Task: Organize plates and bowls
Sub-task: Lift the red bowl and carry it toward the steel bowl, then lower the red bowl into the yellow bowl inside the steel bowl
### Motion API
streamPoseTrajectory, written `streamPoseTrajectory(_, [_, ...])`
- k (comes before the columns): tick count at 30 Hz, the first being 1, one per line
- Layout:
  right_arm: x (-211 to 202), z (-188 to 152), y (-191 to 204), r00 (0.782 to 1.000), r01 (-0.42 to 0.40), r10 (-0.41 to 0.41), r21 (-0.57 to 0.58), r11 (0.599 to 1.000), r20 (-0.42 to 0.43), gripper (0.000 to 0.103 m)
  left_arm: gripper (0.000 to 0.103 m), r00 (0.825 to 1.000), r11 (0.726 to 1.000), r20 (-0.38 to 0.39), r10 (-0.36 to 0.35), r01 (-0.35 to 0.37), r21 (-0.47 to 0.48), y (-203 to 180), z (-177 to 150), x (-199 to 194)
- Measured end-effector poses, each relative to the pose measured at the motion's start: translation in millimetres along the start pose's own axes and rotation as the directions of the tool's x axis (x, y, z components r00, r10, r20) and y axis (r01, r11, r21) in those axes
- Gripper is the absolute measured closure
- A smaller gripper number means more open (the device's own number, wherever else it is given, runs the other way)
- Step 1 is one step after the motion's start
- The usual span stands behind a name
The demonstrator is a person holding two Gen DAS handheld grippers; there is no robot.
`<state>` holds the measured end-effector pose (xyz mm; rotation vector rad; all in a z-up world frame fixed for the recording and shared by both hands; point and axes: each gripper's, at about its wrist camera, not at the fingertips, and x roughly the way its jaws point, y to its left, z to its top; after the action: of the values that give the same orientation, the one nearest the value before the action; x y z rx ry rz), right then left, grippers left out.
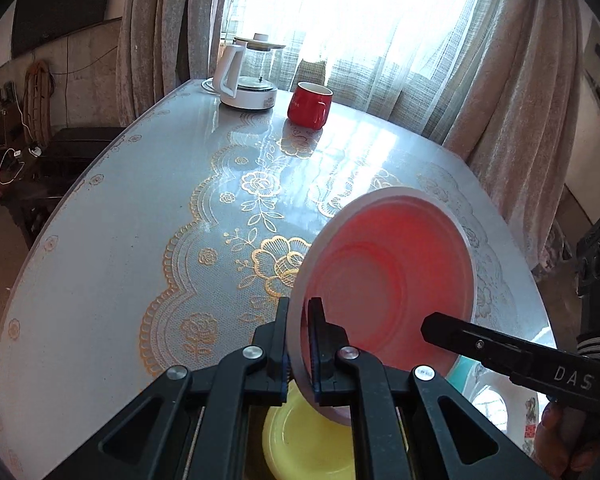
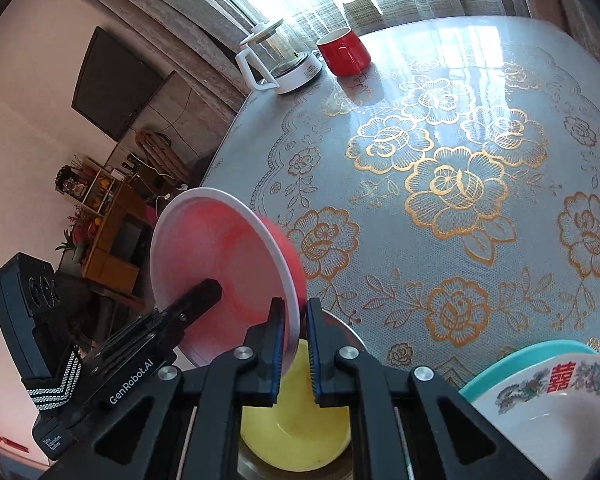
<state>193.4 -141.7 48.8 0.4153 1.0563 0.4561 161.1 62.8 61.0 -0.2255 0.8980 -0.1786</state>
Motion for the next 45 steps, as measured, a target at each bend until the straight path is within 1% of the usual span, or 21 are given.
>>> streamPoseTrajectory(4, [-8,-21,-1,0.999,-0.035,0.034,0.013,0.999,0.032,0.092,0.095,1.0,1.0,0.005,-0.019,0.02,-0.008,-1,-19,-14])
streamPoseTrajectory(9, [-21,-55,-8,0.995,-0.081,0.076,0.069,0.994,0.071,0.091,0.095,0.999,1.0,-0.012,-0.031,0.031,0.0,-5,-41,-20])
streamPoseTrajectory(14, [-18,-74,-15,0.996,-0.077,0.072,0.096,0.992,0.055,0.091,0.095,0.999,0.999,-0.027,-0.02,0.02,0.026,-10,-52,-19])
streamPoseTrajectory(19, [-15,-84,-19,0.997,-0.066,0.061,0.103,0.993,0.05,0.09,0.095,0.998,0.999,-0.052,-0.019,0.02,0.03,-9,-62,-14])
streamPoseTrajectory(23, [-11,-90,-21,0.998,-0.062,0.059,0.108,0.992,0.037,0.09,0.094,0.999,0.998,-0.045,0.022,-0.02,0.062,-11,-69,-12])
streamPoseTrajectory(28, [-4,-90,-22,0.999,-0.048,0.046,0.11,0.993,0.026,0.09,0.094,0.997,0.999,-0.075,0.024,-0.021,0.05,-6,-73,-4])
streamPoseTrajectory(33, [-3,-91,-20,0.999,-0.049,0.047,0.104,0.993,0.021,0.09,0.094,0.996,0.995,-0.065,0.064,-0.059,0.074,-8,-75,-1])
streamPoseTrajectory(37, [-2,-92,-21,0.999,-0.031,0.029,0.095,0.995,0.017,0.09,0.094,0.995,0.996,-0.083,0.063,-0.056,0.076,-7,-78,5])
streamPoseTrajectory(43, [1,-96,-22,1.0,-0.031,0.031,0.099,0.995,0.002,0.09,0.093,0.993,0.995,-0.09,0.073,-0.066,0.077,-5,-80,8])
streamPoseTrajectory(45, [0,-96,-22,1.0,-0.027,0.026,0.098,0.995,0.007,0.09,0.091,0.993,0.994,-0.087,0.081,-0.074,0.082,-5,-79,9])
